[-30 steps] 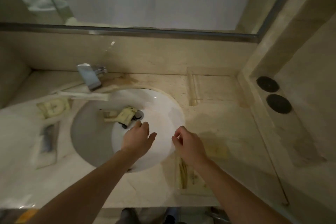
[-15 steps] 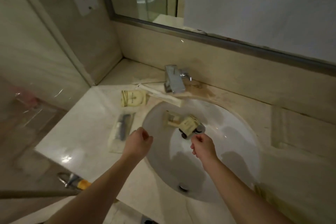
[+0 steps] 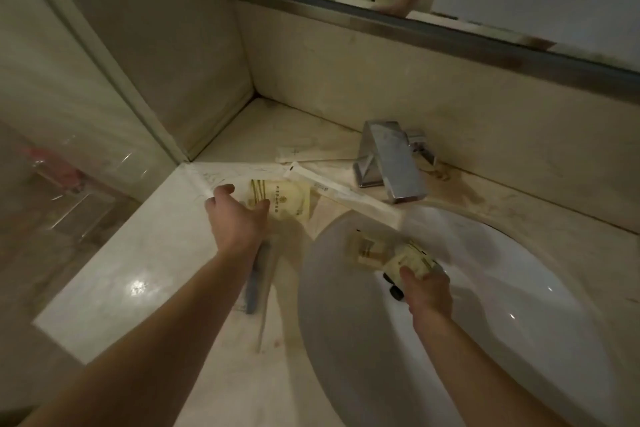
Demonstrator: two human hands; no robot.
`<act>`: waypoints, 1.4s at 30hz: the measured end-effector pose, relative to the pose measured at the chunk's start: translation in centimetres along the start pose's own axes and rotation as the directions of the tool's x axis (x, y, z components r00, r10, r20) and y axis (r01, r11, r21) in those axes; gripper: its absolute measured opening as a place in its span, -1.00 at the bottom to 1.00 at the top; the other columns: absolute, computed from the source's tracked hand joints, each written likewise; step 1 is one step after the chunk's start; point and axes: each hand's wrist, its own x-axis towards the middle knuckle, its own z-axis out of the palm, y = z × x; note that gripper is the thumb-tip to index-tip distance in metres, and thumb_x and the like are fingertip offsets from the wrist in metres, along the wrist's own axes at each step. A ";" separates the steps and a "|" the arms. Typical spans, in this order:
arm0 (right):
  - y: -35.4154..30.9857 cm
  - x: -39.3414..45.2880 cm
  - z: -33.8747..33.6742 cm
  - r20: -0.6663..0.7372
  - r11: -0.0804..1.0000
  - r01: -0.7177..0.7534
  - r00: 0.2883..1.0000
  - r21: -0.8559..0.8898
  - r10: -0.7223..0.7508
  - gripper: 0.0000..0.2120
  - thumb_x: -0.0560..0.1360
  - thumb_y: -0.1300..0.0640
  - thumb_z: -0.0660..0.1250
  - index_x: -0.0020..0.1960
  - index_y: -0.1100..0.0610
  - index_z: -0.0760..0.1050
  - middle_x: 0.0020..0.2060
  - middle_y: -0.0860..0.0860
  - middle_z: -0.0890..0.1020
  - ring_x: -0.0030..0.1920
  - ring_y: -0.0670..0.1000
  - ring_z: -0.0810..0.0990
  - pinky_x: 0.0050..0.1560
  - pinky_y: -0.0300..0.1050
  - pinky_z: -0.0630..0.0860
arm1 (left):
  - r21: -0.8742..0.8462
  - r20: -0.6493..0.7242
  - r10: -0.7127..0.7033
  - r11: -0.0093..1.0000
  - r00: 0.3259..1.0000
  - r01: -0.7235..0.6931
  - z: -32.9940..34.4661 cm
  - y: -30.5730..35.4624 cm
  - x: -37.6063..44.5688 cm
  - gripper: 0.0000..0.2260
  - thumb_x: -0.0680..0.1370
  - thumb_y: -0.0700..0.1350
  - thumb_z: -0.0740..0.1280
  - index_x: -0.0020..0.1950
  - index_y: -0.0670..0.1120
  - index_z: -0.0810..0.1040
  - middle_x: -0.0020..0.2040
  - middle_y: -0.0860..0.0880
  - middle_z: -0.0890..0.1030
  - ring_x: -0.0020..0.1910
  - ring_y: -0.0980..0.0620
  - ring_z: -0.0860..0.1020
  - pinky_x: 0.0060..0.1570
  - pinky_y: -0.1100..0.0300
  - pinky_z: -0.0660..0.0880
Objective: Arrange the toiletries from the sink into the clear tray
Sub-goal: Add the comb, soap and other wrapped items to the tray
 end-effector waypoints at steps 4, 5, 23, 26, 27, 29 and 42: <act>0.2 0.9 1.4 -0.013 0.998 -0.057 0.998 0.000 0.057 -0.36 0.36 0.04 0.45 0.37 0.19 0.34 0.15 0.24 0.58 0.08 0.28 0.58 0.08 0.11 0.55 | -0.003 0.071 -0.023 1.000 0.997 0.023 0.7 -0.7 2.0 -0.45 0.39 -0.14 0.49 0.32 -0.09 0.37 0.13 -0.13 0.59 0.07 -0.15 0.58 0.10 -0.11 0.55; 0.4 1.1 1.6 -0.011 0.997 -0.080 0.997 0.004 0.080 -0.40 0.38 0.08 0.45 0.35 0.22 0.36 0.15 0.25 0.58 0.08 0.28 0.57 0.07 0.07 0.54 | 0.001 0.073 -0.027 1.000 0.997 0.027 0.8 -0.7 2.2 -0.49 0.40 -0.15 0.48 0.30 -0.09 0.38 0.10 -0.13 0.60 0.05 -0.15 0.59 0.09 -0.10 0.56; -0.8 -3.7 -2.8 0.089 0.885 -0.016 0.996 0.465 -0.029 -0.71 0.39 0.44 0.21 -0.13 0.07 0.50 -0.22 0.13 0.55 -0.37 -0.03 0.41 -0.53 -0.26 0.30 | -0.292 0.302 0.079 0.956 0.950 0.014 -3.1 -0.6 -2.8 -0.89 0.48 -0.31 0.31 -0.16 -0.11 0.47 -0.23 -0.16 0.54 -0.32 -0.08 0.43 -0.47 0.12 0.36; -1.0 -6.5 -5.9 0.174 0.847 -0.068 0.984 0.527 -0.030 -0.61 0.41 0.49 0.14 -0.03 0.04 0.48 -0.21 0.07 0.60 -0.35 -0.06 0.44 -0.46 -0.27 0.30 | -0.286 0.406 0.099 0.958 0.909 0.024 -2.6 -1.9 -6.9 -0.87 0.47 -0.34 0.31 -0.04 -0.15 0.48 -0.26 -0.14 0.51 -0.44 0.00 0.39 -0.53 0.22 0.29; -0.9 -7.5 -7.3 0.204 0.830 -0.086 0.978 0.551 -0.034 -0.60 0.42 0.50 0.11 0.00 0.06 0.49 -0.21 0.07 0.58 -0.35 -0.05 0.43 -0.42 -0.25 0.29 | -0.287 0.445 0.102 0.957 0.890 0.034 -2.3 -1.8 -8.4 -0.85 0.47 -0.35 0.31 -0.02 -0.16 0.49 -0.29 -0.13 0.49 -0.47 0.01 0.37 -0.59 0.25 0.28; -0.6 -8.9 -9.5 0.234 0.791 -0.103 0.971 0.603 -0.051 -0.62 0.43 0.52 0.09 -0.06 0.12 0.50 -0.26 0.09 0.54 -0.34 -0.04 0.40 -0.34 -0.20 0.29 | -0.298 0.510 0.092 0.952 0.855 0.075 -1.3 -1.5 -10.8 -0.86 0.48 -0.38 0.29 -0.06 -0.16 0.48 -0.32 -0.12 0.47 -0.50 0.03 0.34 -0.68 0.34 0.24; 6.5 -15.6 -30.4 0.071 0.609 0.062 0.979 0.791 -0.191 -0.62 0.47 0.47 0.07 -0.32 0.13 0.51 -0.30 0.07 0.50 -0.38 0.00 0.44 -0.45 -0.20 0.34 | -0.288 0.826 0.228 0.957 0.515 0.038 5.0 5.9 -30.4 -0.73 0.48 -0.42 0.24 0.02 -0.07 0.48 -0.35 -0.10 0.43 -0.52 0.03 0.24 -0.63 0.34 0.11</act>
